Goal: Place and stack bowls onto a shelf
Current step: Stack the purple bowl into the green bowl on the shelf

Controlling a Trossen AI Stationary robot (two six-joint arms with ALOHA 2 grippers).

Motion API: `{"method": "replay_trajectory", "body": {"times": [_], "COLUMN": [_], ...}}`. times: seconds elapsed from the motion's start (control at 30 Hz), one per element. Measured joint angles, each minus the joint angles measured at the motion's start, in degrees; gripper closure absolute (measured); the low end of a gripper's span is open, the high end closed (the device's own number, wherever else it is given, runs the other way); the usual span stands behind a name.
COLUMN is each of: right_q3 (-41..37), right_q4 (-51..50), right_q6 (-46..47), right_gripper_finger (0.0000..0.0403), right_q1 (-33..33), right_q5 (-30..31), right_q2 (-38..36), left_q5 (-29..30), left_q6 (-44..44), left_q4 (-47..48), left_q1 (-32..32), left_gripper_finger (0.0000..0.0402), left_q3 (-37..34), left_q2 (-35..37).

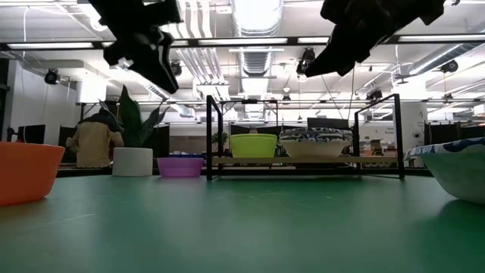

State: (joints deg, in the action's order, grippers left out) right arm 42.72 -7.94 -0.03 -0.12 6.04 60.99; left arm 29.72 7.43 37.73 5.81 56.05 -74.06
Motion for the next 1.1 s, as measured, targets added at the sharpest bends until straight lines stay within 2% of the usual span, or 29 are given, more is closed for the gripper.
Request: {"method": "replay_trajectory", "body": {"times": [0.27,0.53,0.77,1.1], "right_q3": [-0.46,-1.75,-1.79,-1.79], "right_q4": [-0.25,-0.22,-0.06,-0.10], "right_q6": [-0.03,0.02,0.02,-0.13], "right_gripper_finger": [0.0394,0.0394,0.0394,0.0394], "right_q1": [0.00,0.00,0.00,0.00], "right_q5": [-0.02,0.00,0.00,0.00], "right_q2": [0.00,0.04,0.04,0.04], "left_q5": [-8.30,-16.05,-16.97,-17.32], "left_q6": [9.19,16.58,21.87,23.31], "left_q4": [-0.81,-8.80,-16.28,-19.80], "left_q1": [-11.30,-23.34,-29.91,-36.04], "left_gripper_finger": [0.0326,0.0326,0.0326,0.0312], "left_q3": [-3.00,-9.24,-12.60,-12.72], "left_q2": [0.11,0.17,0.05,-4.66]}}
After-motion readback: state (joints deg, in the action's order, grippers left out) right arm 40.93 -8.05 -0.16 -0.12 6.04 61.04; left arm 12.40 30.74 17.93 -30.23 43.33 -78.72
